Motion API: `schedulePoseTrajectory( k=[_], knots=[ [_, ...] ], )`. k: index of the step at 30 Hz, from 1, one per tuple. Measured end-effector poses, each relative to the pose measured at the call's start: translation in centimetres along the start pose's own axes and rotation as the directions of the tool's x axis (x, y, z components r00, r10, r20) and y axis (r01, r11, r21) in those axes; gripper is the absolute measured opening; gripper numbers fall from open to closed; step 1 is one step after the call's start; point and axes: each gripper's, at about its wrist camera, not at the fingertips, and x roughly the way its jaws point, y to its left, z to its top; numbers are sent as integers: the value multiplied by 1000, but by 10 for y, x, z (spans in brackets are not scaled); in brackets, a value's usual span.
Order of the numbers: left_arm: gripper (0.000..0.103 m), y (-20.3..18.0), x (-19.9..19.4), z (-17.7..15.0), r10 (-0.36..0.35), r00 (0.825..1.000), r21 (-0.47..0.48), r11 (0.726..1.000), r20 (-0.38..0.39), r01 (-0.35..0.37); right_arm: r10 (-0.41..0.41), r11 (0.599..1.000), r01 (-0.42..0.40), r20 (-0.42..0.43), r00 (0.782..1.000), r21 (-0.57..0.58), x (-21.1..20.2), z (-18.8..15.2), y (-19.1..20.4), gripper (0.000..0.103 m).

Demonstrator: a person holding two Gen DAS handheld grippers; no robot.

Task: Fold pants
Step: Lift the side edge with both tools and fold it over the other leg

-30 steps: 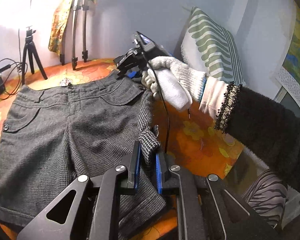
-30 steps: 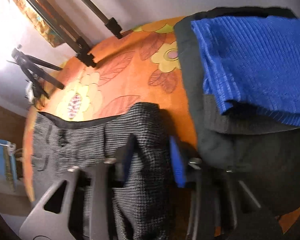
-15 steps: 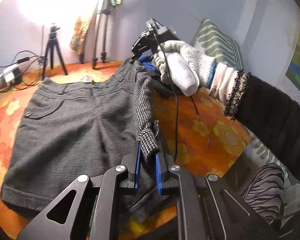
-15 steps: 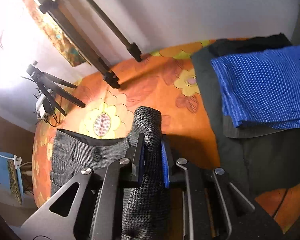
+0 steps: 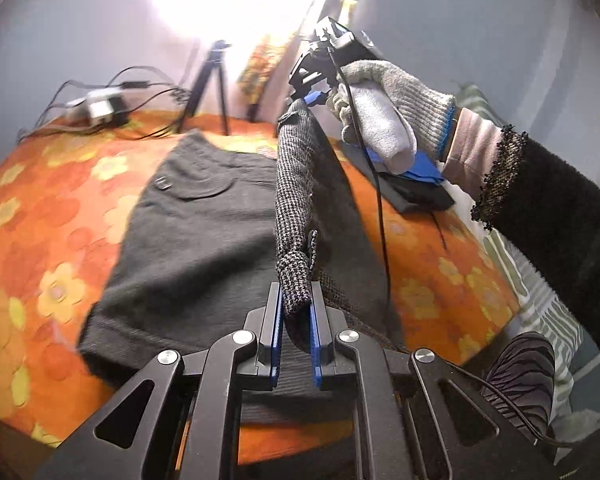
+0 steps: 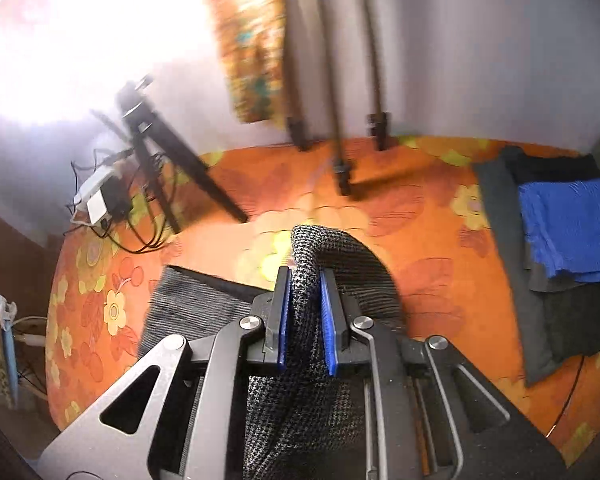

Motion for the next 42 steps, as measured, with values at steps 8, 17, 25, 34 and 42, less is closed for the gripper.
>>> schedulePoseTrajectory(
  k=[8, 17, 25, 34, 42],
  knots=[
    [10, 59, -4, -10, 43, 999, -146, 988, -21, -46, -38, 998, 37, -26, 999, -59, 40, -2, 71, 14],
    [10, 84, -9, -19, 85, 996, -185, 979, -24, -88, -70, 990, 63, -51, 996, -123, 81, -10, 126, 14],
    [10, 110, -11, -22, 117, 993, -236, 964, -34, -122, -70, 989, 61, -61, 996, -132, 105, -18, 148, 14],
    [9, 122, -15, -24, 180, 983, -240, 953, -33, -182, -10, 989, 1, -56, 998, -149, 114, -18, 166, 15],
    [10, 126, -16, -25, 231, 972, -236, 942, -50, -237, 59, 974, -62, -17, 998, -217, 92, -22, 176, 40]
  ],
)
